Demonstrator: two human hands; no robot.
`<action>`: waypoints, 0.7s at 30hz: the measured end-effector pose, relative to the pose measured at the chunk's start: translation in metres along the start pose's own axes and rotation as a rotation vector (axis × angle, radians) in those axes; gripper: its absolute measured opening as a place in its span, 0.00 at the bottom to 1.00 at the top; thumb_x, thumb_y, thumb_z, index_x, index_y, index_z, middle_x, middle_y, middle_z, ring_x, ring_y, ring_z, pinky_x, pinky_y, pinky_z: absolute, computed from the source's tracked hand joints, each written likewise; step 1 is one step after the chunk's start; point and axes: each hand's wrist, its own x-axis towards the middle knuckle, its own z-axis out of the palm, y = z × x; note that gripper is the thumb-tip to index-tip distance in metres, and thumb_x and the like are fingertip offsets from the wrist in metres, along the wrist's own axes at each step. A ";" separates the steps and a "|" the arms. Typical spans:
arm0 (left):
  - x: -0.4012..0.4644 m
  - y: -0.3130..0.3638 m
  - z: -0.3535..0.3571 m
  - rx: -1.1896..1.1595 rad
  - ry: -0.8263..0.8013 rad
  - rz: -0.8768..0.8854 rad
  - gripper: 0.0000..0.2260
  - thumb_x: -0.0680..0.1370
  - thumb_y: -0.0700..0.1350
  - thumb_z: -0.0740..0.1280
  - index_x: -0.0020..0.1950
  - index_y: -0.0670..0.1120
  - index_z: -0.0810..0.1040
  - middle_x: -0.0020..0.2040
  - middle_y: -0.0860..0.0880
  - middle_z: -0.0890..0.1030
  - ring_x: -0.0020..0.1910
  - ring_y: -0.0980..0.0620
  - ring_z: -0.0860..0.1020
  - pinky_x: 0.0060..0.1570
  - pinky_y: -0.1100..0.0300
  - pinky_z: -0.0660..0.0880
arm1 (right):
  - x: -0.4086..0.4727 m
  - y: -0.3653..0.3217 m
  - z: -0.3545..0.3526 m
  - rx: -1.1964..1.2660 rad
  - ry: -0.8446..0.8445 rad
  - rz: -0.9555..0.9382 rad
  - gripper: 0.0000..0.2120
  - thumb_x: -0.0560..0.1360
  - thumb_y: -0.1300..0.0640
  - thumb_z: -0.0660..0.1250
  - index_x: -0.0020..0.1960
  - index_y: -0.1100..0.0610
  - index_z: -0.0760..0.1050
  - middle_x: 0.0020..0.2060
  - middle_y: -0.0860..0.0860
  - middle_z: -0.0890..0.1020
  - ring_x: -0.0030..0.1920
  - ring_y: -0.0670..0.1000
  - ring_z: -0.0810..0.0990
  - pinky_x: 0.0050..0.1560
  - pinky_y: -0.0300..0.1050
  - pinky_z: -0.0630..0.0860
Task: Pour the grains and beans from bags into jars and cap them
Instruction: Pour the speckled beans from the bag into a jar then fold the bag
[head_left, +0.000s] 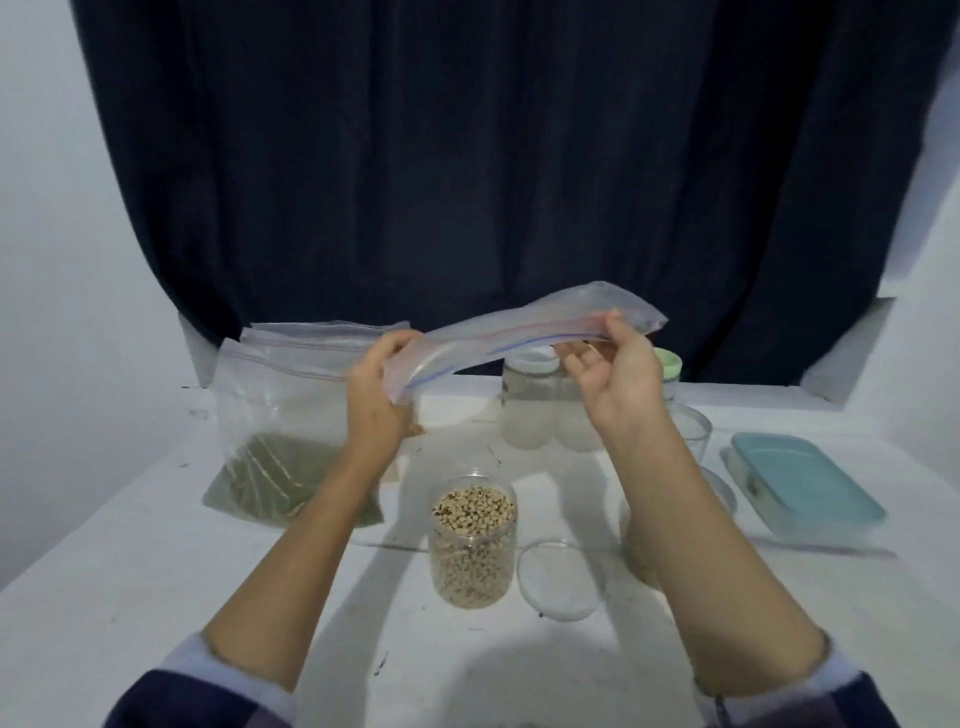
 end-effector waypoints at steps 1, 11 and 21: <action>0.003 0.008 0.009 -0.046 0.005 -0.032 0.07 0.75 0.33 0.64 0.52 0.38 0.78 0.45 0.56 0.81 0.43 0.67 0.77 0.43 0.74 0.71 | -0.002 -0.010 -0.006 -0.107 0.000 -0.085 0.07 0.81 0.58 0.60 0.54 0.61 0.72 0.44 0.55 0.78 0.40 0.54 0.81 0.46 0.49 0.81; -0.003 0.088 0.127 -0.362 -0.125 -0.407 0.17 0.81 0.46 0.62 0.42 0.33 0.75 0.31 0.35 0.74 0.25 0.46 0.72 0.26 0.60 0.71 | -0.011 -0.134 -0.079 -0.807 0.032 -0.875 0.08 0.80 0.54 0.62 0.43 0.47 0.73 0.43 0.53 0.81 0.39 0.53 0.80 0.36 0.37 0.75; -0.070 0.135 0.235 -0.256 -0.437 -0.921 0.08 0.79 0.43 0.64 0.43 0.41 0.77 0.29 0.49 0.80 0.23 0.56 0.78 0.22 0.66 0.71 | 0.030 -0.218 -0.187 -1.337 0.216 -0.748 0.13 0.80 0.45 0.59 0.53 0.53 0.76 0.46 0.53 0.82 0.47 0.57 0.81 0.49 0.48 0.75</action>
